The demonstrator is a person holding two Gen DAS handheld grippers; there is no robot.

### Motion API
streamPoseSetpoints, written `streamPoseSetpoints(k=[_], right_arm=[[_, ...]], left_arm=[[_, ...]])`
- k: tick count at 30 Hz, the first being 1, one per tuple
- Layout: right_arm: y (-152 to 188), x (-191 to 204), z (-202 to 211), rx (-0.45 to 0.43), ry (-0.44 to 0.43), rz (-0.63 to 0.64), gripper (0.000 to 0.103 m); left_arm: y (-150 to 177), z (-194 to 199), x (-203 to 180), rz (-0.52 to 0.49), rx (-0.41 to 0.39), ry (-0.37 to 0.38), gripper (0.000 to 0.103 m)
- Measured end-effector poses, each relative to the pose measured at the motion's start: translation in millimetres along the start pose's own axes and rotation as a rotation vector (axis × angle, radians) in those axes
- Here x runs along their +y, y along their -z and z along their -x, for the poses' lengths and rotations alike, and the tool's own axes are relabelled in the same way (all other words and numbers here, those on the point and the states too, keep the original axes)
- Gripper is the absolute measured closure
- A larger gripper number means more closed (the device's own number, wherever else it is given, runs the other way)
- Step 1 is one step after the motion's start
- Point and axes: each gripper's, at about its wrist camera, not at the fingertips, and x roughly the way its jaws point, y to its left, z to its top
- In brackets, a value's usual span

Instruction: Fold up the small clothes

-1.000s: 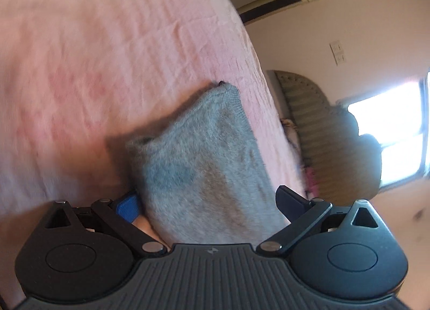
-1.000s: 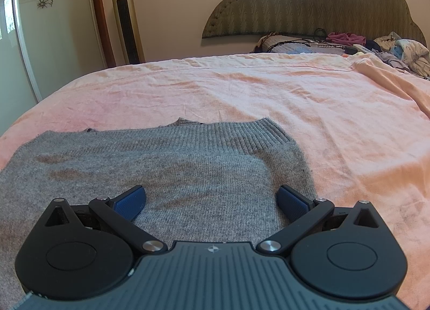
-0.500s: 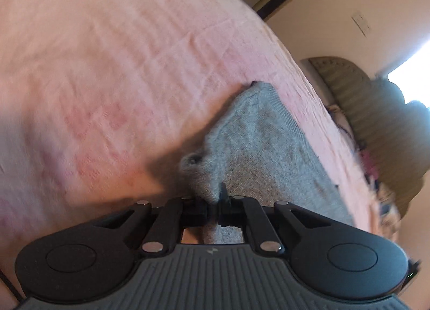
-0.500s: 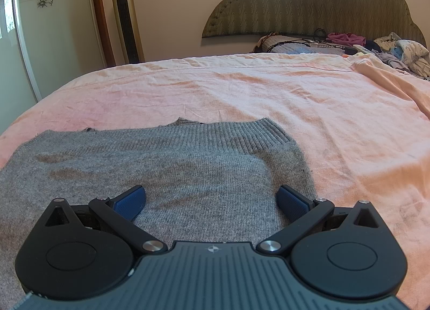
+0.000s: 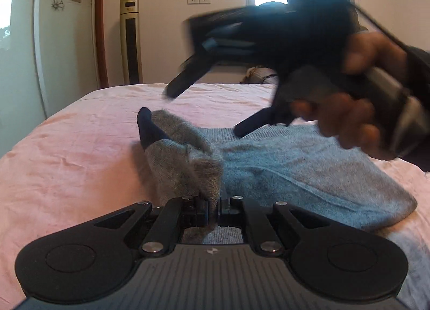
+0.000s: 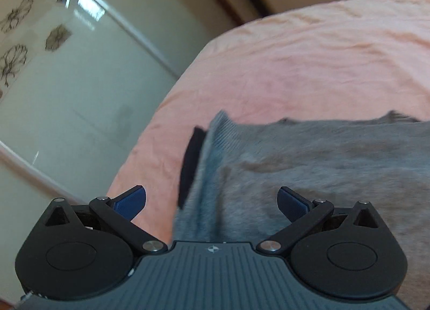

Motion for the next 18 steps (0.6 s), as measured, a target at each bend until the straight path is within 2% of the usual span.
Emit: streamPoseSetpoints(k=[1, 4, 7, 9, 10, 11, 13, 15, 18], right_arm=[[-4.1, 3.6, -17.0, 0.057, 0.016, 0.016, 0.000], [-8.0, 13.0, -55.6, 0.142, 0.089, 0.067, 0.006], [-9.0, 22.4, -80.6, 0.182, 0.108, 0.105, 0.028], [-6.4, 31.3, -94.4, 0.205, 0.134, 0.156, 0.032], [-4.8, 34.6, -98.3, 0.206, 0.153, 0.190, 0.040], [-3.7, 35.8, -100.4, 0.205, 0.174, 0.226, 0.060], [-3.9, 28.2, -92.3, 0.195, 0.176, 0.234, 0.079], [-6.7, 16.4, -70.1, 0.154, 0.139, 0.222, 0.083], [-11.4, -3.5, -19.3, 0.081, 0.139, 0.221, 0.086]], left_arm=[[0.5, 0.2, 0.0, 0.000, 0.002, 0.003, 0.098], [1.9, 0.2, 1.8, -0.016, 0.005, 0.013, 0.098], [2.9, -0.1, -1.3, -0.042, 0.008, 0.026, 0.098], [2.8, -2.2, -5.0, -0.055, 0.012, 0.033, 0.098], [2.6, -3.7, -7.1, -0.063, 0.014, 0.034, 0.098], [1.5, -4.9, -9.3, -0.070, 0.015, 0.040, 0.098], [-2.5, -6.7, -16.9, -0.091, 0.010, 0.066, 0.098], [-8.7, -8.3, -31.0, -0.119, -0.005, 0.111, 0.098], [-21.3, -8.3, -67.5, -0.167, -0.043, 0.208, 0.098]])
